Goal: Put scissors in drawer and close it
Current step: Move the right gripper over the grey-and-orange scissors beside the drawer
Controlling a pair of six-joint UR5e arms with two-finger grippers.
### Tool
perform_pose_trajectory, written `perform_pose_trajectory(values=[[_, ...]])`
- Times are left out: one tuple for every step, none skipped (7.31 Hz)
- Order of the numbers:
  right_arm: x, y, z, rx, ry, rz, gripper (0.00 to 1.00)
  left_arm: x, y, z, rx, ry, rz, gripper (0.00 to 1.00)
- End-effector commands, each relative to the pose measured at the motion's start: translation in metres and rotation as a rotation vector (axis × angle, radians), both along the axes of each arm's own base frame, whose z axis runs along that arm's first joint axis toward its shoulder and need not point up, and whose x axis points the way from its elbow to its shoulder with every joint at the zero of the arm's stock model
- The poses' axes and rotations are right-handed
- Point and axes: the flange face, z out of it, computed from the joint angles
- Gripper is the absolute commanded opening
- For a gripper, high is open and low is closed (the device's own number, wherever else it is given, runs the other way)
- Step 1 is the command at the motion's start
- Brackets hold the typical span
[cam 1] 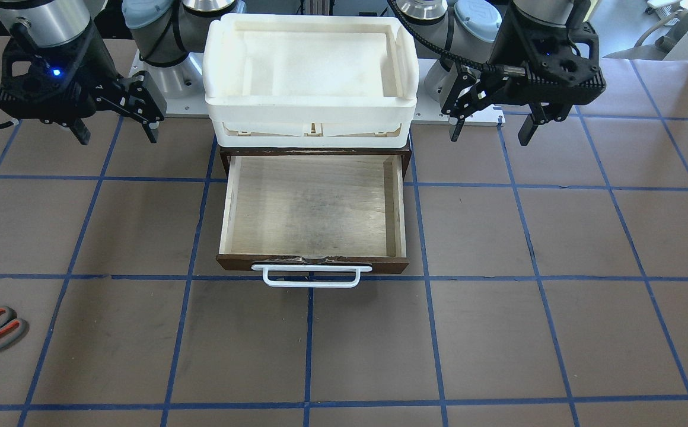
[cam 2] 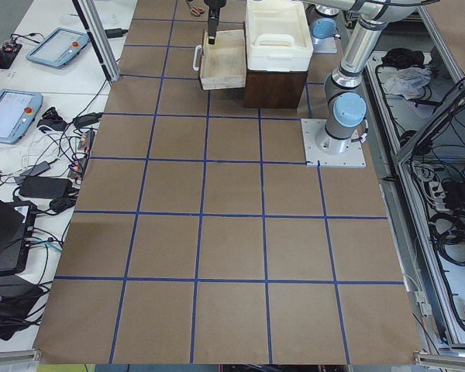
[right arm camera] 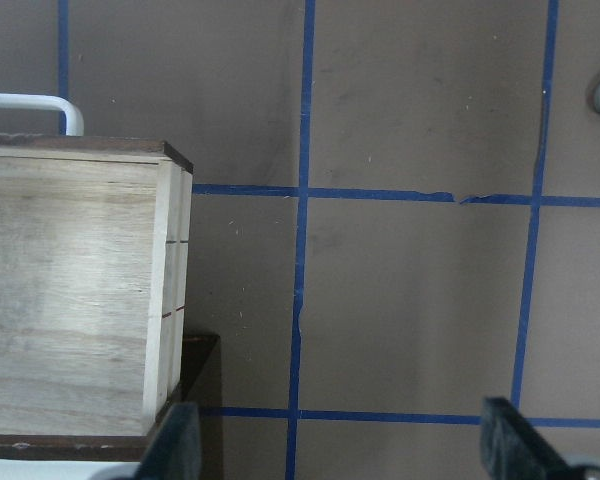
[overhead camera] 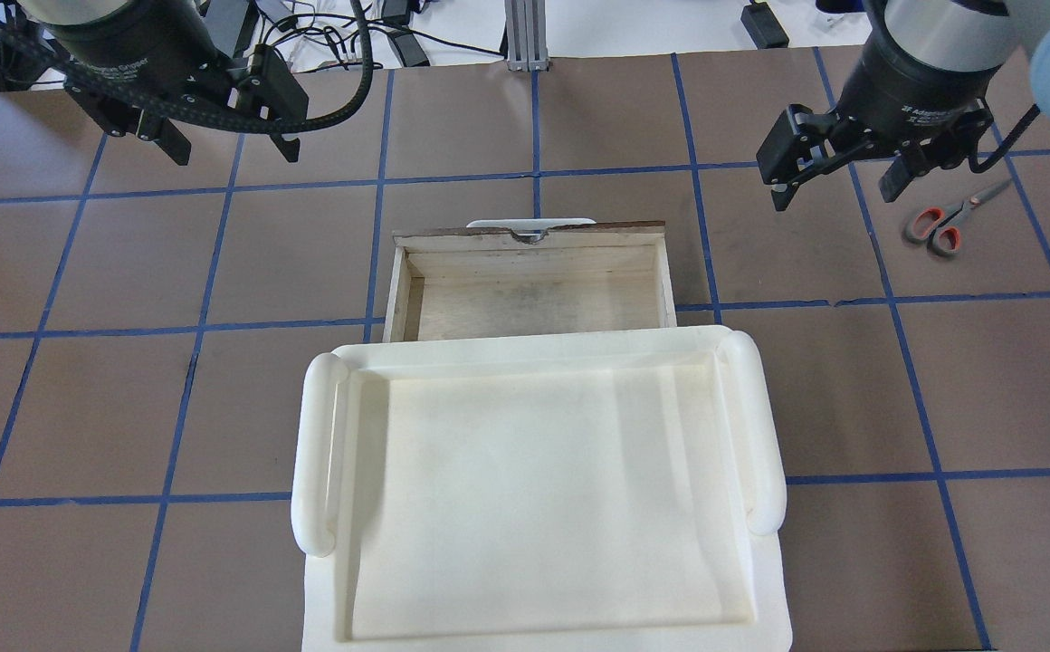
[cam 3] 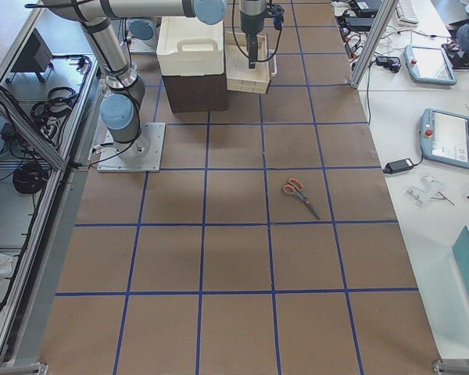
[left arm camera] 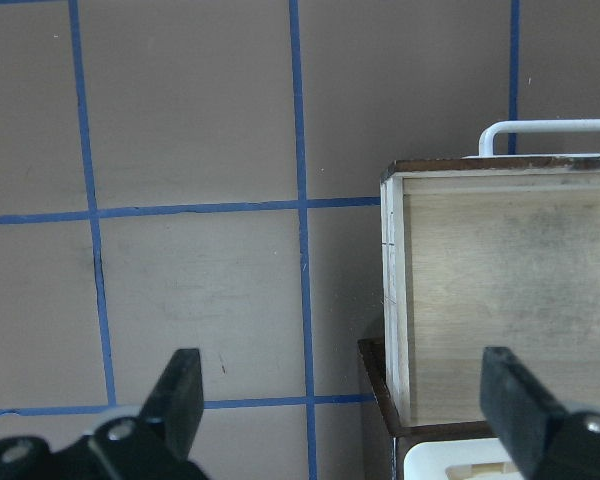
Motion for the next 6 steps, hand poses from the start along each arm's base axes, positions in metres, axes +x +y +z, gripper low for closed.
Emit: perform_pose_trajectory(values=[[-0.062,-0.010,-0.002,0.000,-0.001,0.099,1.00,0.001,0.005,0.001,0.004,0.009,0.002,1.00],[-0.091,-0.012,-0.002,-0.005,0.000,0.195,1.00,-0.002,0.004,0.000,0.007,0.031,-0.002,1.00],[-0.111,-0.017,-0.013,0.023,0.009,0.273,1.00,-0.002,0.002,-0.005,0.016,0.032,-0.003,1.00],[-0.120,-0.030,-0.032,0.049,-0.008,0.335,1.00,-0.002,0.005,-0.003,0.013,0.023,-0.005,1.00],[-0.124,-0.043,-0.035,0.001,0.023,0.391,1.00,-0.002,0.005,-0.005,0.018,0.020,-0.005,1.00],[-0.131,-0.056,-0.053,0.015,0.017,0.481,1.00,-0.002,0.005,-0.005,0.016,0.020,-0.005,1.00]])
